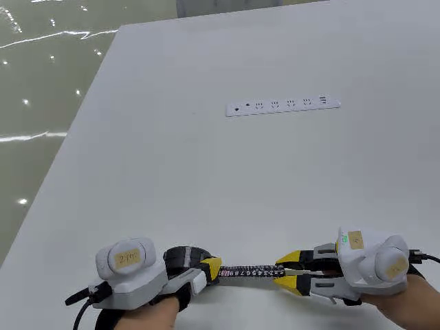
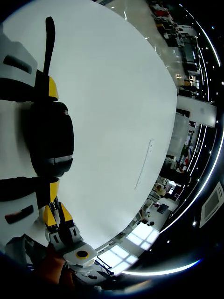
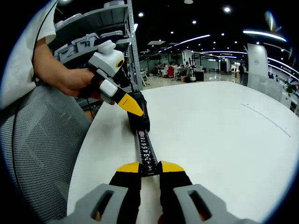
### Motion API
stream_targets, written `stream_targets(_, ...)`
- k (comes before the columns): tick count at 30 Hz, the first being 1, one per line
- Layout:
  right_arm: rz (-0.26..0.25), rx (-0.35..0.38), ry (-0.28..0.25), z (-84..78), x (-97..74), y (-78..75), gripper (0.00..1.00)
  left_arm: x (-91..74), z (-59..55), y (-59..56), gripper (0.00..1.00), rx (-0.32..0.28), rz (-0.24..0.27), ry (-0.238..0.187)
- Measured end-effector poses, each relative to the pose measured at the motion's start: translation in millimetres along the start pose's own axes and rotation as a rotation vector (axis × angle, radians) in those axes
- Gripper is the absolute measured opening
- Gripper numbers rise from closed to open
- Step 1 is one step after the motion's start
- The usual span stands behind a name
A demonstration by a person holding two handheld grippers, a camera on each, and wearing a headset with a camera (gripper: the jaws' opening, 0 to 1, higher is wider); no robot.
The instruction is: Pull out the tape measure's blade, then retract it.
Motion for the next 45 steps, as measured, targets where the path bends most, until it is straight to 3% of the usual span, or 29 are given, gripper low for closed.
stream_targets(9, 0.000, 0.005, 0.003, -1.5, 0.9, 0.2, 0.13, 0.0, 0.8, -0.4, 0.62, 0.017, 0.007, 0.005)
stream_targets(17, 0.000, 0.008, -0.001, -2.0, 1.3, 0.2, 0.13, -1.4, 5.3, -4.1, 0.61, 0.078, 0.023, 0.029)
stream_targets(24, 0.000, 0.008, -0.003, -3.2, 1.2, 0.4, 0.13, -3.1, 5.7, -5.1, 0.60, 0.084, 0.037, 0.079)
stream_targets(45, -0.003, -0.002, 0.000, -3.8, 1.5, -0.1, 0.13, 0.3, 4.8, -6.2, 0.59, 0.084, 0.056, 0.130)
Point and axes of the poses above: the centre of the closed fingertips' face, and the gripper's own axes: x roughly forward along the fingers, y roughly to its left, z roughly out of its top, the point moved 7 cm from there along -x, roughly backward along the fingers, and after that the axes turned 9 degrees about -z, right-handed, at the moved point
